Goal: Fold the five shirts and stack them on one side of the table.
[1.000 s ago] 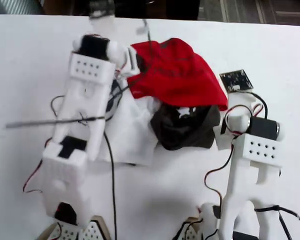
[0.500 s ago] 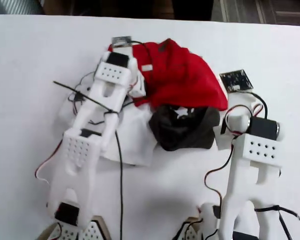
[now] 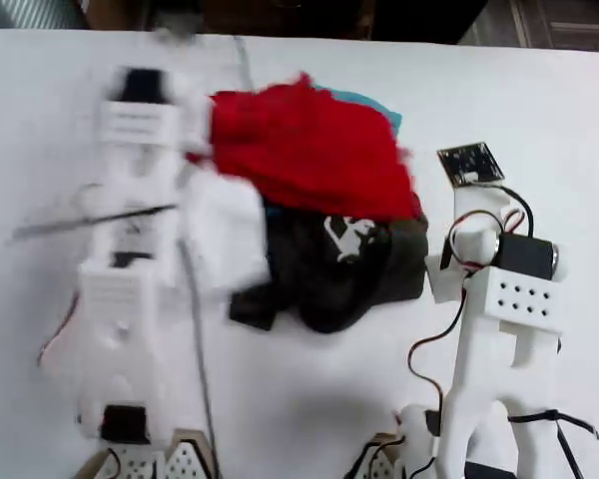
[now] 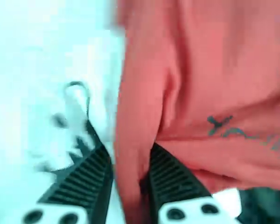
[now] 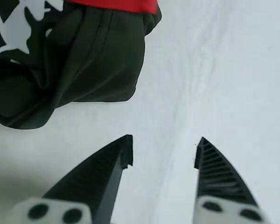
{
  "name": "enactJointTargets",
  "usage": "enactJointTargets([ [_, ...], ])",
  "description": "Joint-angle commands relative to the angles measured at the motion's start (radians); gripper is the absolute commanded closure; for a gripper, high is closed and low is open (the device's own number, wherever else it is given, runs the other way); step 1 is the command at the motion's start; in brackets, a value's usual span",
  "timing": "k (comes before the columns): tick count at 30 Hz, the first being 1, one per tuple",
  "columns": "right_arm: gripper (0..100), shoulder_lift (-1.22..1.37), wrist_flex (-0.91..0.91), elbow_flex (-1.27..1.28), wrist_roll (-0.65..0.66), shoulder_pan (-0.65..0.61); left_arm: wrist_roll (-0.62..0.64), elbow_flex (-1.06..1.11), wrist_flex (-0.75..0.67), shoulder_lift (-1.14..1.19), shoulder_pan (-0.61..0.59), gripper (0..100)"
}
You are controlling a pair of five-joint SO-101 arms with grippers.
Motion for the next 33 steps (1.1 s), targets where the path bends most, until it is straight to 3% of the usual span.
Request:
enactJointTargets([
  [1,77.9,-0.001,0.002,-0.046,0.009,0.007,-0.195,-0.186,0.015,-0.212,-0.193,97],
  [7,77.9,-0.001,0.002,-0.046,0.008,0.007,-0.298,-0.219,0.012,-0.359,-0.505,97],
  [11,77.9,-0.001,0.002,-0.046,0.008,0.007,-0.296,-0.219,0.009,-0.316,-0.715,97],
  [14,77.9,-0.001,0.002,-0.046,0.008,0.007,-0.29,-0.219,0.009,-0.203,-0.801,97],
  [19,77.9,-0.001,0.002,-0.046,0.008,0.005,-0.295,-0.219,0.011,0.054,-0.836,94],
  [22,77.9,-0.001,0.004,-0.046,0.008,0.005,-0.29,-0.228,0.014,0.146,-0.836,80],
  [24,77.9,-0.001,0.005,-0.046,0.008,0.005,-0.279,-0.229,0.014,0.147,-0.833,71],
  [33,77.9,-0.001,0.005,-0.046,0.008,-0.031,-0.118,-0.424,0.009,-0.075,-0.684,71],
])
